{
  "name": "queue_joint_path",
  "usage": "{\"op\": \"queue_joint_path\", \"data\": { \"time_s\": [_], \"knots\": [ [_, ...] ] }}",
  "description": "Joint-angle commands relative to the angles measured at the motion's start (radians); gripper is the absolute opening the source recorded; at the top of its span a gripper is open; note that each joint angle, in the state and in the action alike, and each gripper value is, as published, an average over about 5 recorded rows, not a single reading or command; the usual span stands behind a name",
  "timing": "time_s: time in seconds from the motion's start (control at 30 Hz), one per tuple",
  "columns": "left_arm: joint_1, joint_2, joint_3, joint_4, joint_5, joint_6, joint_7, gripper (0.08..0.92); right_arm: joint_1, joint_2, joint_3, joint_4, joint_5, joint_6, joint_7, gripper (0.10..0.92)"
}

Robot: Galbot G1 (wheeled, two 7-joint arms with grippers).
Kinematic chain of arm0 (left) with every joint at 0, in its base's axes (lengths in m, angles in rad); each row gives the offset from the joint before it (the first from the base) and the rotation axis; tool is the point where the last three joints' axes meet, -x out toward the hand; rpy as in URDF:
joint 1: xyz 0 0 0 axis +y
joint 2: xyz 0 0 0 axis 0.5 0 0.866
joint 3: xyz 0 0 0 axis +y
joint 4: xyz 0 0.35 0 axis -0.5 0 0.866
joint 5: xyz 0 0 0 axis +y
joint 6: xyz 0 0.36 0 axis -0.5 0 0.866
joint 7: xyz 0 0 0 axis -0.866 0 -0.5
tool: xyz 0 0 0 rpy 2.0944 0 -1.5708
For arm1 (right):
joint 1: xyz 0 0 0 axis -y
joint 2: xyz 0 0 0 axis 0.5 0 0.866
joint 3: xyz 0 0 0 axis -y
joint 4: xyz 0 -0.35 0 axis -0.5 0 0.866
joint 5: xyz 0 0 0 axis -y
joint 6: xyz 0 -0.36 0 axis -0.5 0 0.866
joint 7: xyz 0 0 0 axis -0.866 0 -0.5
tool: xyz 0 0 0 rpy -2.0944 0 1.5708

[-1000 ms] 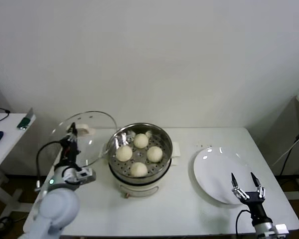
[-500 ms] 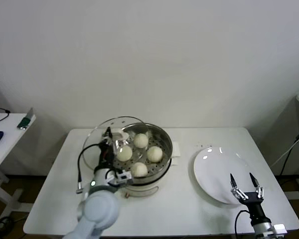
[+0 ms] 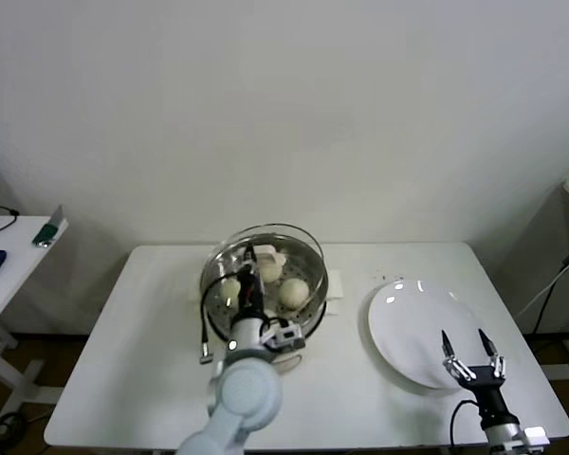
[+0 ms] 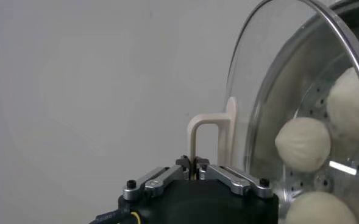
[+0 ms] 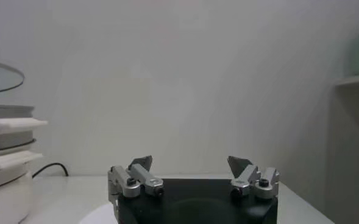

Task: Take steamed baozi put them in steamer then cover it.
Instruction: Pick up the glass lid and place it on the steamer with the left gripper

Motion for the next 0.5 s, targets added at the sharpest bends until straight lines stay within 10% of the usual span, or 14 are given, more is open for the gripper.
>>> {"op": "queue_joint_path", "data": {
  "time_s": [0.03,0.5],
  "knots": [
    [-0.006,-0.067,0.031,0.091,0.105,-0.003,-0.002,0.133,0.002,0.0,-0.002,-0.009,0.001,0.008,0.002,0.823],
    [0.023,-0.06,0.009,0.115,0.172,-0.039,-0.015,0.133,0.008,0.001,-0.001,-0.017,0.004,0.022,0.004,0.823]
  ]
}}
